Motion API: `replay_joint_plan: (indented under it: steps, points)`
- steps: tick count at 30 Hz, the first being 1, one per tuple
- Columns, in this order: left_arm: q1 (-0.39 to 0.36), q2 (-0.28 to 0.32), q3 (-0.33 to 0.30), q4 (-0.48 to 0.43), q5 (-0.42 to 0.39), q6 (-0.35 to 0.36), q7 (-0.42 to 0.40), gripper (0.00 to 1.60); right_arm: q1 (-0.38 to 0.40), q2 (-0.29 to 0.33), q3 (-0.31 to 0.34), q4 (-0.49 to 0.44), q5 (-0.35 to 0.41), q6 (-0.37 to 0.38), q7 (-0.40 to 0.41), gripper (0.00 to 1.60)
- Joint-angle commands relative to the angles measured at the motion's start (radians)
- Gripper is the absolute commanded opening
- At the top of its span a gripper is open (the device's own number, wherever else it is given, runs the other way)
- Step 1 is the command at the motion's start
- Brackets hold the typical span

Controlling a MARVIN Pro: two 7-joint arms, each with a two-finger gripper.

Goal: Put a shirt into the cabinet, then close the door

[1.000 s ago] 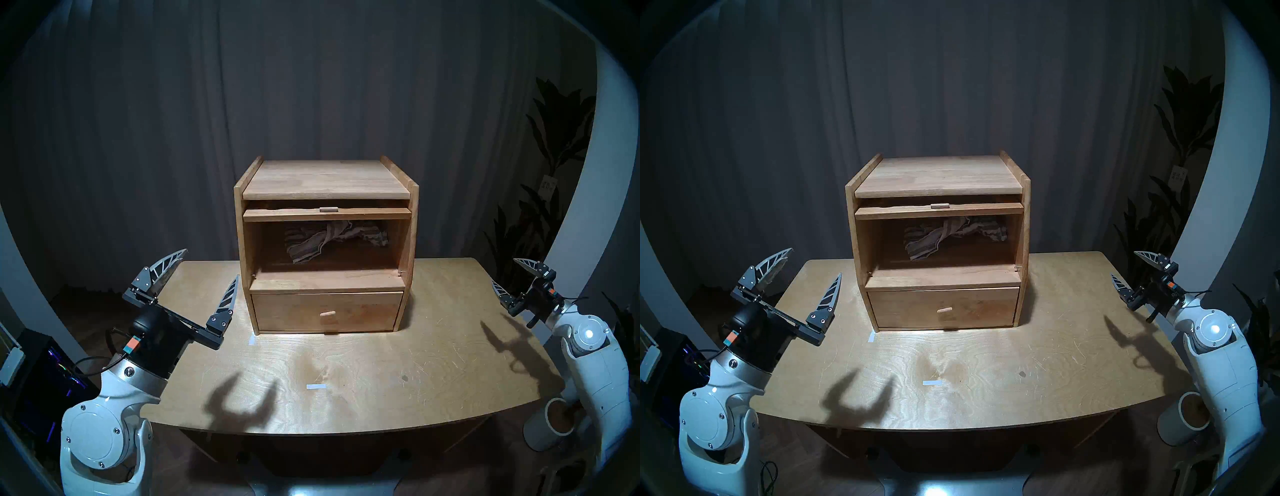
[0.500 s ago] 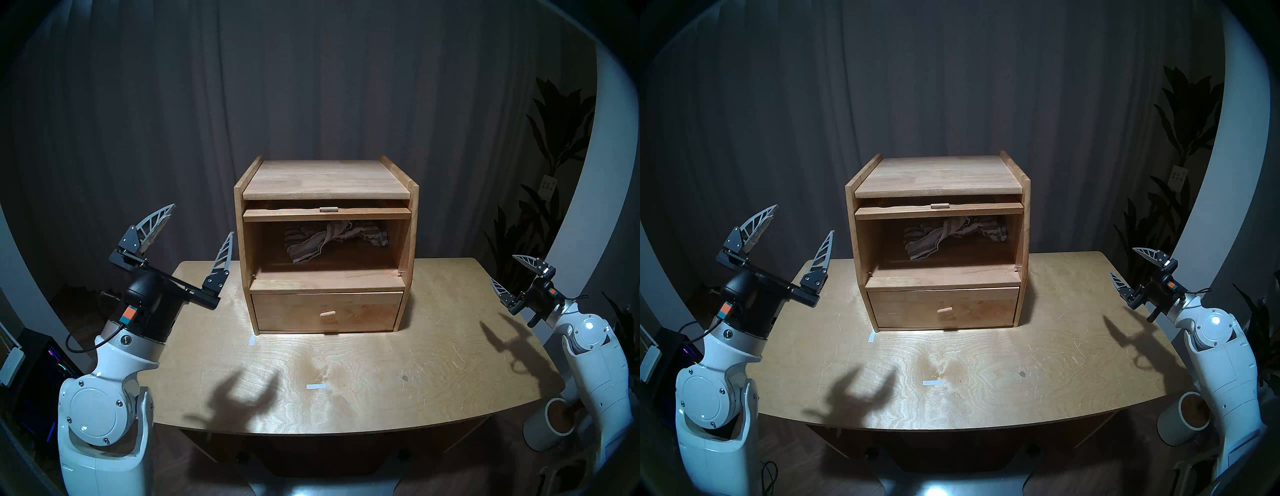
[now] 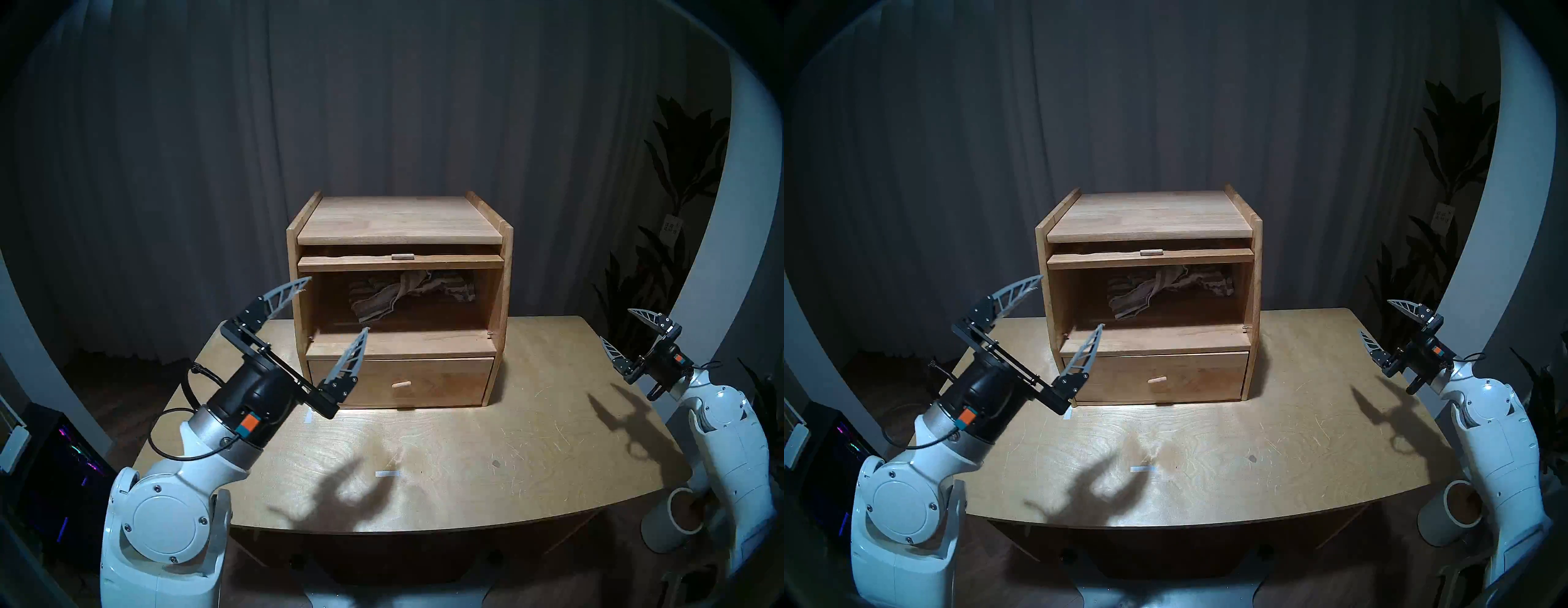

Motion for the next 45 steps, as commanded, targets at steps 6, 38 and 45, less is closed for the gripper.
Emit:
replay_joint_plan:
  steps: [6,38,45]
  points:
    - [-0.129,0.012,0.038,0.045,0.210,-0.005,0.018,1.60,0.041,-0.001,-0.005,0.022,0.005,-0.077,0.004,1.60]
    - [-0.463,-0.098,0.247,0.240,0.630,0.197,0.040,1.60,0.089,-0.005,-0.028,0.090,0.008,-0.205,0.028,1.60]
    - [-0.461,-0.103,0.191,0.157,0.724,0.314,0.039,1.60,0.112,-0.010,-0.037,0.121,0.009,-0.261,0.035,1.60]
